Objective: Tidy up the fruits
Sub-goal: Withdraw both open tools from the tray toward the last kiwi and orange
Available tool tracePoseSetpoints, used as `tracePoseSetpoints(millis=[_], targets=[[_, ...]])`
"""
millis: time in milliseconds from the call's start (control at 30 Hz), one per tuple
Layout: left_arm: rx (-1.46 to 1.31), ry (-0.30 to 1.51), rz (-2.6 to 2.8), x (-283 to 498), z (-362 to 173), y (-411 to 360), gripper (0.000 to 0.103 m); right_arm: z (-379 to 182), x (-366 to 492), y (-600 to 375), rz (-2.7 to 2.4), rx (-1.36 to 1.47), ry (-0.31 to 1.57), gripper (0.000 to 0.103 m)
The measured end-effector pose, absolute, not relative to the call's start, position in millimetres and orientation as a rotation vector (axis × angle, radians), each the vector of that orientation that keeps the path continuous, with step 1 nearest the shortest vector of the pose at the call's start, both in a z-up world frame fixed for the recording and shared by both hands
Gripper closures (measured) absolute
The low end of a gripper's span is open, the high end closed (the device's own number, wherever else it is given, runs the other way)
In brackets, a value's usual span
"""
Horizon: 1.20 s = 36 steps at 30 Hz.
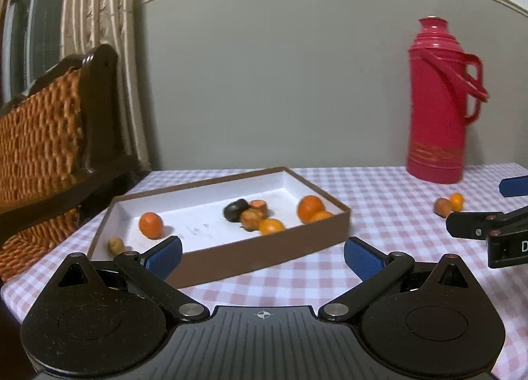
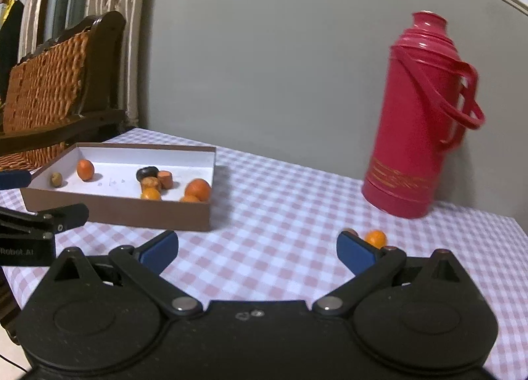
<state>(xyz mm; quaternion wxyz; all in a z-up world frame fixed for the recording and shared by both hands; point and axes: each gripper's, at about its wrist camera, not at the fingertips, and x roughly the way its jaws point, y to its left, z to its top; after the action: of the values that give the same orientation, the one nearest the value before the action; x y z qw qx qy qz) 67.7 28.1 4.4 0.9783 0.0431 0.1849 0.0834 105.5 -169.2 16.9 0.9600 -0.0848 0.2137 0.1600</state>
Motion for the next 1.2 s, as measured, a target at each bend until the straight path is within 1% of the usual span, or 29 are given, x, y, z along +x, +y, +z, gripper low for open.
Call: tracePoseSetpoints(millis=[367, 533, 667, 900, 1200], targets=[[0.088, 0.373, 0.109, 51.6, 6.0, 2.8, 0.0, 18.7, 75.7, -202.8, 0.26, -0.152, 0.42, 0.006], [0.102, 0.395, 0.066, 53.2, 1.9, -14.5, 0.0, 18.8, 65.6, -222.8, 0.208, -0.138, 0.403, 0.006], [0.117, 0.38, 0.038, 56.0, -2.2, -33.1, 0.0, 15.9, 59.4, -239.0, 0.168, -0.151, 0.41, 0.006], [0.172, 0.364, -0.039, 76.6, -11.2, -79.1, 0.0, 14.6, 59.0, -259.4, 0.093, -0.214, 0.392, 0.006], [0.168, 0.374, -0.083, 121.3, -22.8, -118.7, 0.0, 8.2, 97.9, -285.2, 0.032, -0.176, 0.405, 0.006]])
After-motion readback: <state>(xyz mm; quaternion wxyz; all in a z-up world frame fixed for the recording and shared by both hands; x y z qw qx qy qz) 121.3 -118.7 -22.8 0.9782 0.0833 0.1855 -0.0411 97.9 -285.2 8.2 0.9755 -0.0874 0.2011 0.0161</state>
